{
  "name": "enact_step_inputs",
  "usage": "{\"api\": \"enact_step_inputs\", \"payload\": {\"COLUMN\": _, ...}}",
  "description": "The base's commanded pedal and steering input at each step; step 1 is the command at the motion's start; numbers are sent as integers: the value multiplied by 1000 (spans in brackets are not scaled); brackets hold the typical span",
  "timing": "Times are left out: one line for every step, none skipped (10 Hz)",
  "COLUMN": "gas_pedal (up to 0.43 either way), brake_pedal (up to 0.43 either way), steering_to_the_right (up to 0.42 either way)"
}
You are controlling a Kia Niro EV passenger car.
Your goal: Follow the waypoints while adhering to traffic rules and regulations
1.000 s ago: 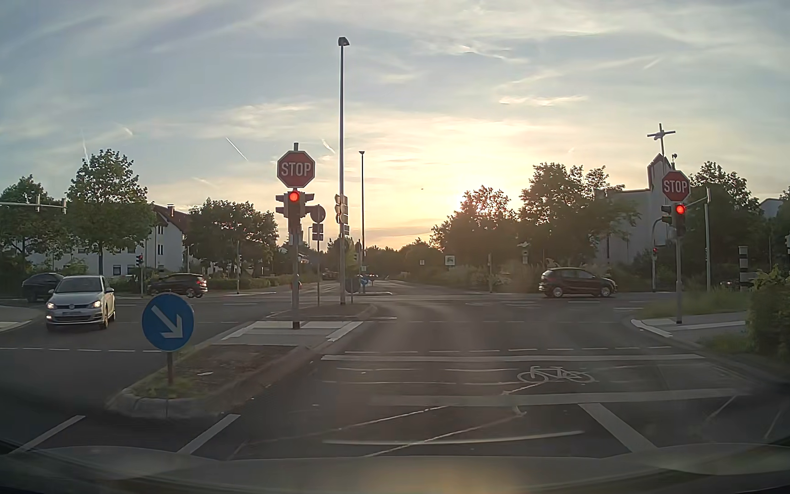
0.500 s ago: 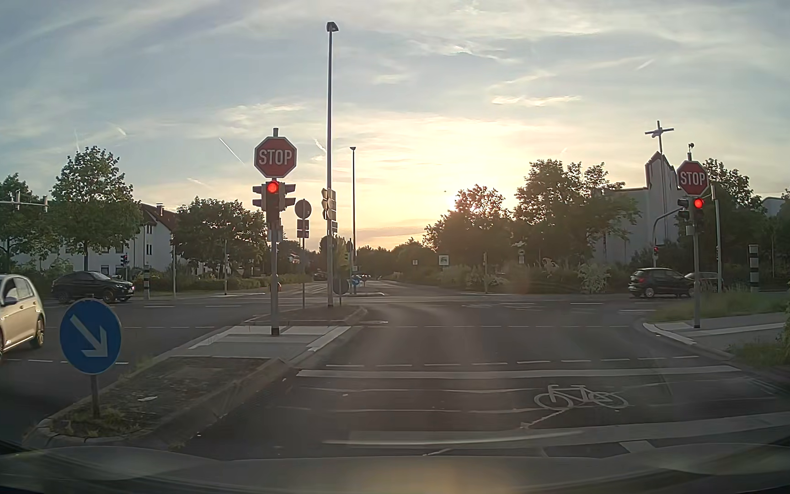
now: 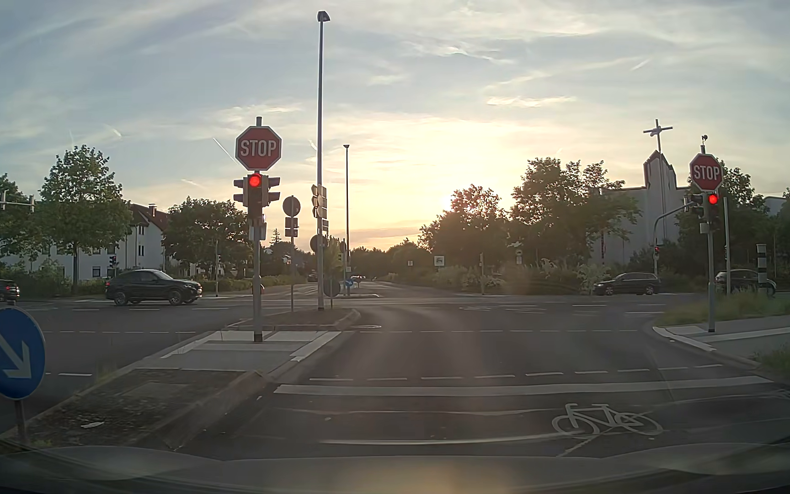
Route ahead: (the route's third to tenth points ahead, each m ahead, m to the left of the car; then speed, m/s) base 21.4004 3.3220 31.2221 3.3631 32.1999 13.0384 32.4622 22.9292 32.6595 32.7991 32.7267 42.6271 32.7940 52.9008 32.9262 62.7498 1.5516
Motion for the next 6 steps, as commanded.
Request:
{"api": "enact_step_inputs", "payload": {"gas_pedal": 0, "brake_pedal": 183, "steering_to_the_right": 46}}
{"api": "enact_step_inputs", "payload": {"gas_pedal": 0, "brake_pedal": 183, "steering_to_the_right": 54}}
{"api": "enact_step_inputs", "payload": {"gas_pedal": 0, "brake_pedal": 177, "steering_to_the_right": 63}}
{"api": "enact_step_inputs", "payload": {"gas_pedal": 0, "brake_pedal": 177, "steering_to_the_right": 71}}
{"api": "enact_step_inputs", "payload": {"gas_pedal": 0, "brake_pedal": 177, "steering_to_the_right": 77}}
{"api": "enact_step_inputs", "payload": {"gas_pedal": 0, "brake_pedal": 177, "steering_to_the_right": 81}}
